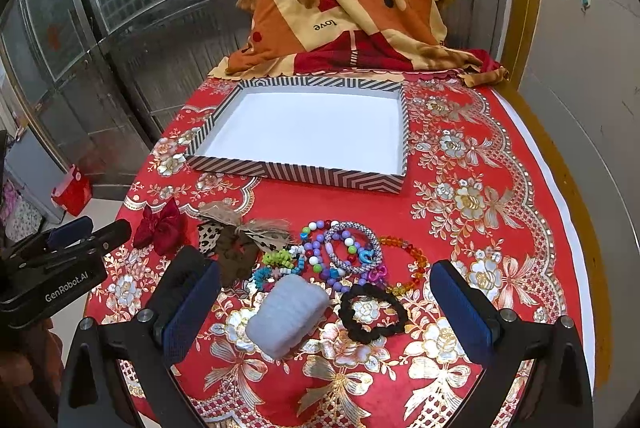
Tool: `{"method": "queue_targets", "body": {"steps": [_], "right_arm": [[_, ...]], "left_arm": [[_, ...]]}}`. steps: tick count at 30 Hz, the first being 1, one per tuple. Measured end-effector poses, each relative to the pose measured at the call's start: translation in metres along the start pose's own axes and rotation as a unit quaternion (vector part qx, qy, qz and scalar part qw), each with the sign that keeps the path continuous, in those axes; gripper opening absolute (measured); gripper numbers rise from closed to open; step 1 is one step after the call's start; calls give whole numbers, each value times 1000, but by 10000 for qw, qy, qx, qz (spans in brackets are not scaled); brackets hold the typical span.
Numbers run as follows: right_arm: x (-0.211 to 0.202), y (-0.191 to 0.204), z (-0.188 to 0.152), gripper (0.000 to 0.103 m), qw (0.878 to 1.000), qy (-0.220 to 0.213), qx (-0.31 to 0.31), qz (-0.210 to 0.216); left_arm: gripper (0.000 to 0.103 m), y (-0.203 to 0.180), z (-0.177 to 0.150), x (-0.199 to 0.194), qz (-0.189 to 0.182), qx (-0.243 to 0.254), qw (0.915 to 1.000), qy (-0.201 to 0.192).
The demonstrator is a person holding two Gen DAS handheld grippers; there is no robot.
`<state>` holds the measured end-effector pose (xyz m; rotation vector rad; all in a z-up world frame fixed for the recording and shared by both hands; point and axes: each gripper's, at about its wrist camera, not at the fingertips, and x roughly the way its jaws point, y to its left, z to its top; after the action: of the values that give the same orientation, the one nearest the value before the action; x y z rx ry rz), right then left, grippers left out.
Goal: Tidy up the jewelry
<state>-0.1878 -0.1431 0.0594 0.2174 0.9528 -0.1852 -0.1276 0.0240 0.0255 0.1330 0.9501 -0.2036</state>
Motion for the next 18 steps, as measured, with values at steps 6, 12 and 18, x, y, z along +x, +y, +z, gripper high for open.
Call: {"method": "queue_targets", "body": {"steps": [6, 12, 18], "right_arm": [[2, 0, -1, 103, 10000, 44, -30, 13], [4, 0, -1, 103, 10000, 63, -32, 12], [4, -1, 0, 103, 10000, 65, -23, 5]], "left_arm": [[62, -1, -3, 1, 7, 10, 10000, 15], [62, -4, -3, 2, -14, 30, 10000, 47], [62, -6, -1, 2, -32, 48, 10000, 56]]}}
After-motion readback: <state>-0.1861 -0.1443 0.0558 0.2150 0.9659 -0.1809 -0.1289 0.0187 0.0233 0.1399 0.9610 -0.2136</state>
